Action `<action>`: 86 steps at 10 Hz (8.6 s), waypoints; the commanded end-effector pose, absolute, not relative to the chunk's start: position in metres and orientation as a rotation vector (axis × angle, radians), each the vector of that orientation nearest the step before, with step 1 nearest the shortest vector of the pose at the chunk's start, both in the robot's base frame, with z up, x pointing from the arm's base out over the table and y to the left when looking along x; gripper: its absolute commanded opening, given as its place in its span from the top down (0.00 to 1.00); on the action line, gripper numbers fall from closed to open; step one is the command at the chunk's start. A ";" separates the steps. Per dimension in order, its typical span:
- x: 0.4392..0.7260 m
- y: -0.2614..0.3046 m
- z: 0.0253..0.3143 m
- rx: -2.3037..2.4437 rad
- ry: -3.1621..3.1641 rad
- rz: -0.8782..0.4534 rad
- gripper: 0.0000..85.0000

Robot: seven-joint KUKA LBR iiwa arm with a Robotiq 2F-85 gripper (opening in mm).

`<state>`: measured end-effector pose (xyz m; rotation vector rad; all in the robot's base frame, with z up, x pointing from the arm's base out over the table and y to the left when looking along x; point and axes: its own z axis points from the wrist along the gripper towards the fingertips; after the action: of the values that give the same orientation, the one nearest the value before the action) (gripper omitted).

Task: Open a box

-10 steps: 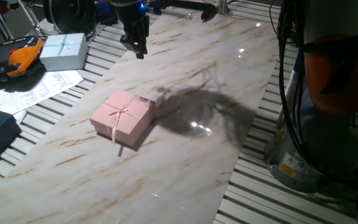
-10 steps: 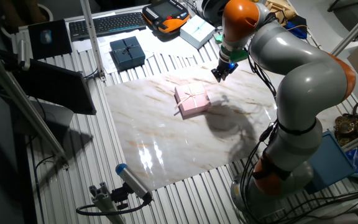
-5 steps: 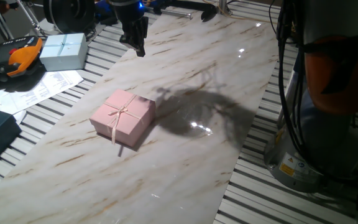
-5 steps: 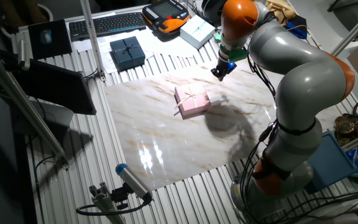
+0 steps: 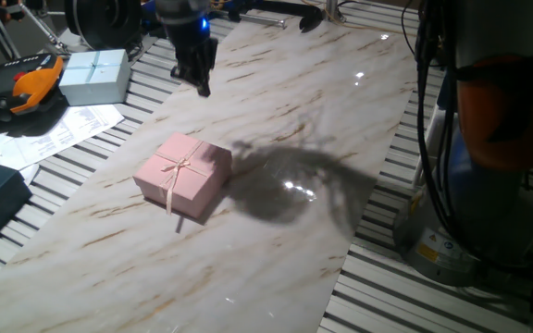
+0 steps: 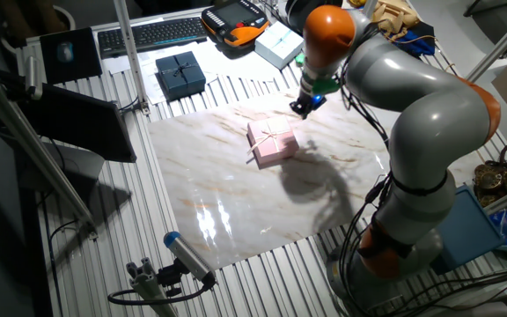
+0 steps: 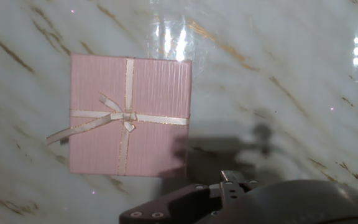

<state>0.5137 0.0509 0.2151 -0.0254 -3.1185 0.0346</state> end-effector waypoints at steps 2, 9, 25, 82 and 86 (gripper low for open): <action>0.515 0.061 0.203 -0.045 -3.130 0.019 1.00; 0.521 0.081 0.170 -0.089 -3.167 -0.006 1.00; 0.512 0.104 0.161 -0.232 -3.154 -0.015 1.00; 0.544 0.112 0.095 -0.256 -3.235 -0.024 0.60; 0.544 0.113 0.094 -0.253 -3.235 -0.024 0.60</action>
<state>0.5438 0.1127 0.0936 -0.2531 -3.2352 -0.0234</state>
